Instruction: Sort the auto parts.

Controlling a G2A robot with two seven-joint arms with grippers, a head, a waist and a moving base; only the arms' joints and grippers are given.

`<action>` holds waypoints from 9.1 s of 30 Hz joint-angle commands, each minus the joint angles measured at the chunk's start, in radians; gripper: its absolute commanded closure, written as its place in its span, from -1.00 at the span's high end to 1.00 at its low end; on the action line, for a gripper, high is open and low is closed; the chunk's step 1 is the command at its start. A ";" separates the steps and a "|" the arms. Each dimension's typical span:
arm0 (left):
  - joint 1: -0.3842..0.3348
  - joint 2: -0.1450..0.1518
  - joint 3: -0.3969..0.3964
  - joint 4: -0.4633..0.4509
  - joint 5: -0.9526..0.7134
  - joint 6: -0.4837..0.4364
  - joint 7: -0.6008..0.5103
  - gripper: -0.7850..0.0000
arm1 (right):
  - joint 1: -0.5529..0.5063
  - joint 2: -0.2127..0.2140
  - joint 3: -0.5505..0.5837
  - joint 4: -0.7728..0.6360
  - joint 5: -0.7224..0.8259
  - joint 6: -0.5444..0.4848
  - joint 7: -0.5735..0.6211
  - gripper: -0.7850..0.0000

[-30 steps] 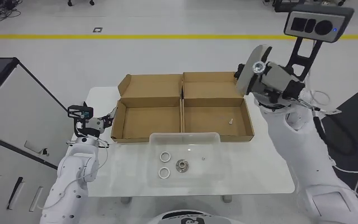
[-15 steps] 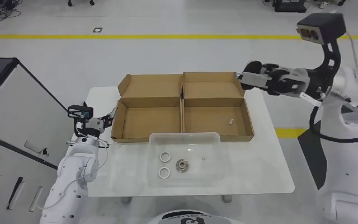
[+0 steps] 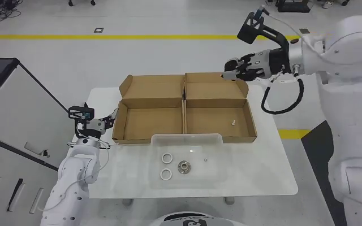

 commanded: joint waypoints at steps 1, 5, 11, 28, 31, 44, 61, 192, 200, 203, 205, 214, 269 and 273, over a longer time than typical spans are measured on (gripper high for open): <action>0.000 0.000 0.000 0.000 0.000 0.000 0.000 1.00 | 0.043 0.006 -0.100 0.018 -0.070 -0.006 -0.006 -1.00; 0.000 0.000 0.000 0.000 0.000 0.000 0.000 1.00 | 0.114 0.014 -0.264 0.069 -0.149 -0.020 -0.020 -1.00; 0.000 0.000 0.000 0.000 0.000 0.000 0.000 1.00 | 0.199 0.013 -0.460 0.177 -0.179 -0.054 -0.054 -1.00; 0.000 0.000 0.000 0.000 0.000 0.000 0.000 1.00 | 0.260 -0.069 -0.767 0.458 -0.262 -0.090 -0.118 -1.00; 0.000 0.000 0.000 0.000 0.000 0.000 0.000 1.00 | 0.250 -0.088 -0.800 0.503 -0.294 -0.084 -0.127 -1.00; 0.000 0.000 0.000 0.000 0.000 0.000 0.000 1.00 | 0.206 -0.146 -0.872 0.641 -0.416 -0.042 -0.186 -1.00; 0.000 0.000 0.000 0.000 0.000 0.000 0.000 1.00 | 0.139 -0.194 -0.892 0.743 -0.480 -0.021 -0.263 -1.00; 0.000 0.000 0.000 0.000 0.000 0.000 0.000 1.00 | 0.049 -0.007 -0.927 -0.002 -0.237 -0.063 -0.063 0.89; 0.000 0.000 0.000 0.000 0.000 0.000 0.000 1.00 | 0.042 -0.021 -0.954 0.035 -0.249 -0.059 -0.059 0.46; 0.000 0.000 0.000 0.000 0.000 0.000 0.000 1.00 | 0.036 -0.027 -0.961 0.051 -0.255 -0.064 -0.063 0.11; 0.000 0.000 0.000 0.000 0.000 0.000 0.000 1.00 | 0.032 -0.032 -0.966 0.060 -0.261 -0.066 -0.066 0.09; 0.000 0.000 0.000 0.000 0.000 0.000 0.000 1.00 | 0.021 -0.064 -0.990 0.107 -0.309 -0.052 -0.063 0.05; 0.000 0.000 0.000 0.000 0.000 0.000 0.000 1.00 | -0.048 -0.154 -0.949 0.238 -0.430 -0.035 -0.058 -0.47; 0.000 0.000 0.000 0.000 0.000 0.000 0.000 1.00 | -0.054 -0.152 -0.943 0.233 -0.431 -0.037 -0.050 -0.51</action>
